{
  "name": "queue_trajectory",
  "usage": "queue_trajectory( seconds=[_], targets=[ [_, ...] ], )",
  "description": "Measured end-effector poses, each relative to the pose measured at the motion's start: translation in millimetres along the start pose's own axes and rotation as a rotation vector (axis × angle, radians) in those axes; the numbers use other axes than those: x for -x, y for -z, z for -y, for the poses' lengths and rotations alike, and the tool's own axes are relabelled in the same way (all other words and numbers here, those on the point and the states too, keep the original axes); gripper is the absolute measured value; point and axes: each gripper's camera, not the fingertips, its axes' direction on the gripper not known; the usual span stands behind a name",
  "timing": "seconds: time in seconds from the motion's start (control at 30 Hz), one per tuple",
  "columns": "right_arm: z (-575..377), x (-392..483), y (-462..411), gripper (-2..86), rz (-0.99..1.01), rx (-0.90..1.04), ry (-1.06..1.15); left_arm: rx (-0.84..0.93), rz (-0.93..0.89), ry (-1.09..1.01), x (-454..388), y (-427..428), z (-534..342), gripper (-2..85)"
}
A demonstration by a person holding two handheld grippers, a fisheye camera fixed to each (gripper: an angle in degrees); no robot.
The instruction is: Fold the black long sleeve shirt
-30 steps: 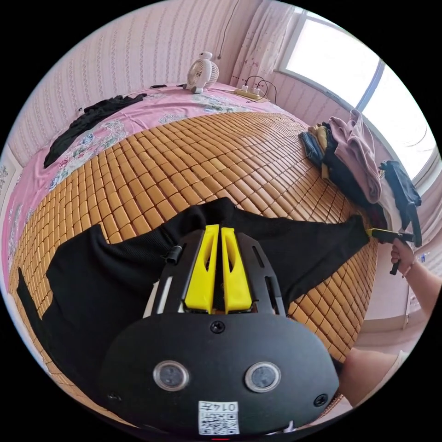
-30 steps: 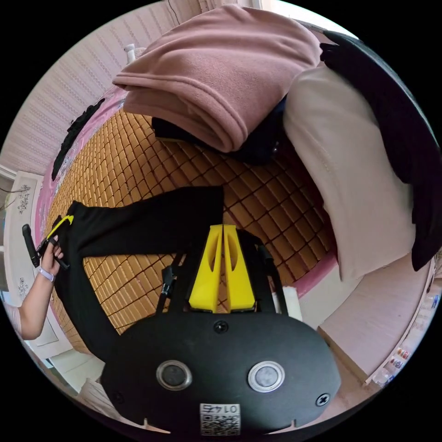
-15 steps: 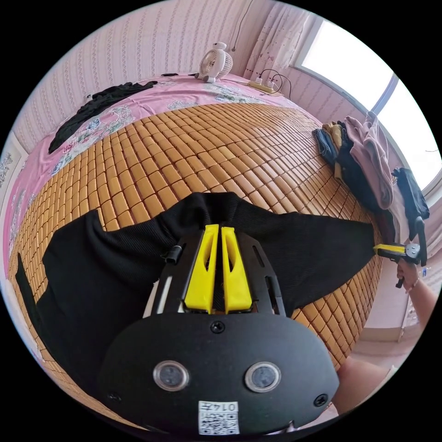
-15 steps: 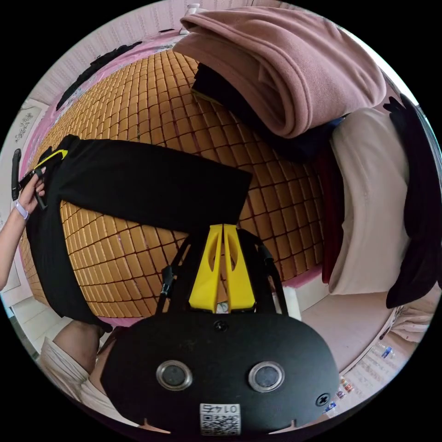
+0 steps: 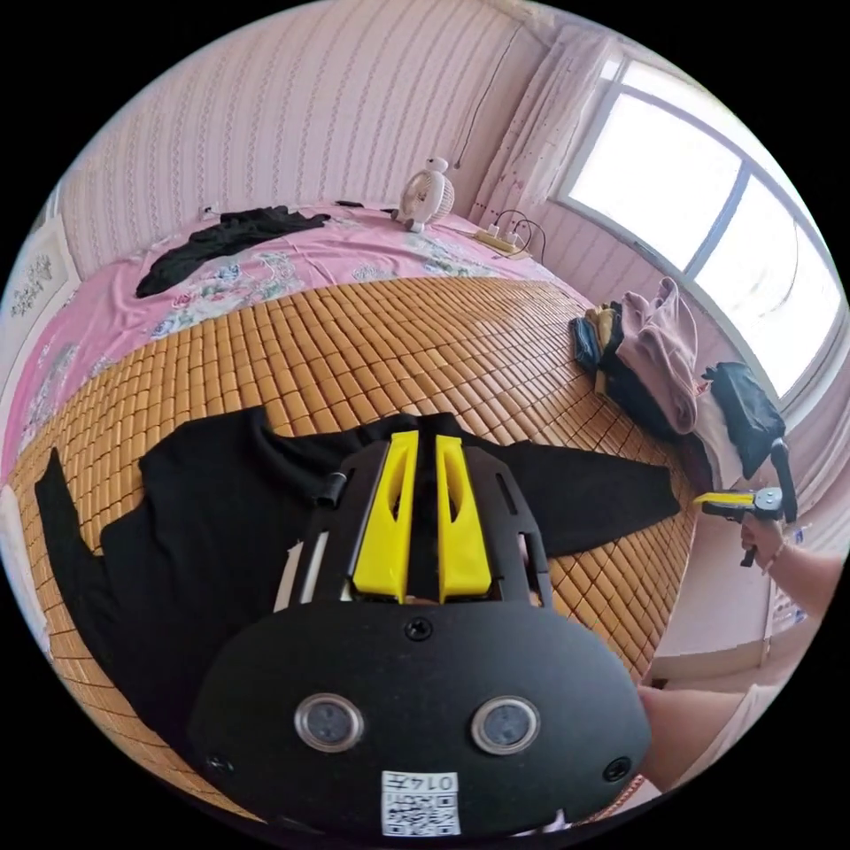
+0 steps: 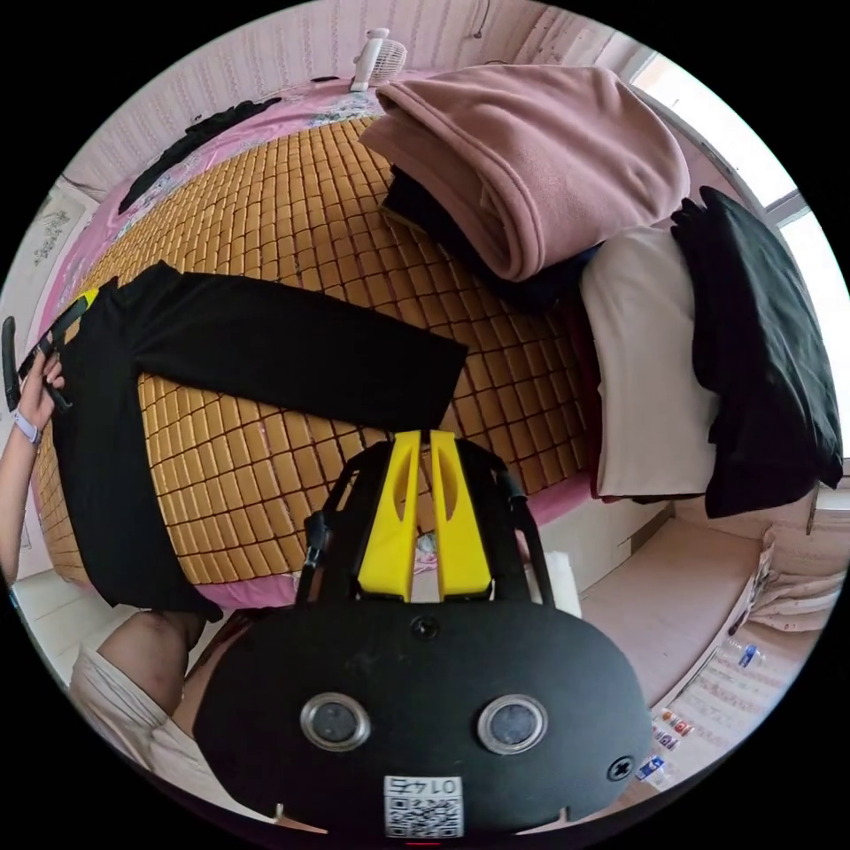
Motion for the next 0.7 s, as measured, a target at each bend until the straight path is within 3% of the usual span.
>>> queue_trajectory(
  seconds=[0.1,0.3,0.57,0.7],
  targets=[
    [4,41,7,2.0,0.008,-0.014,0.053,-0.010,0.067,0.012,24,63,-33,3.6],
    [54,205,5,4.6,0.264,-0.090,0.346,0.129,0.222,0.254,102,168,-146,1.1],
    [139,581,10,5.8,0.519,-0.241,0.945,0.206,0.320,0.468,135,259,-269,1.1],
    [160,739,16,6.9,0.517,-0.275,1.074,0.203,0.323,0.516,140,285,-303,1.7]
  ],
)
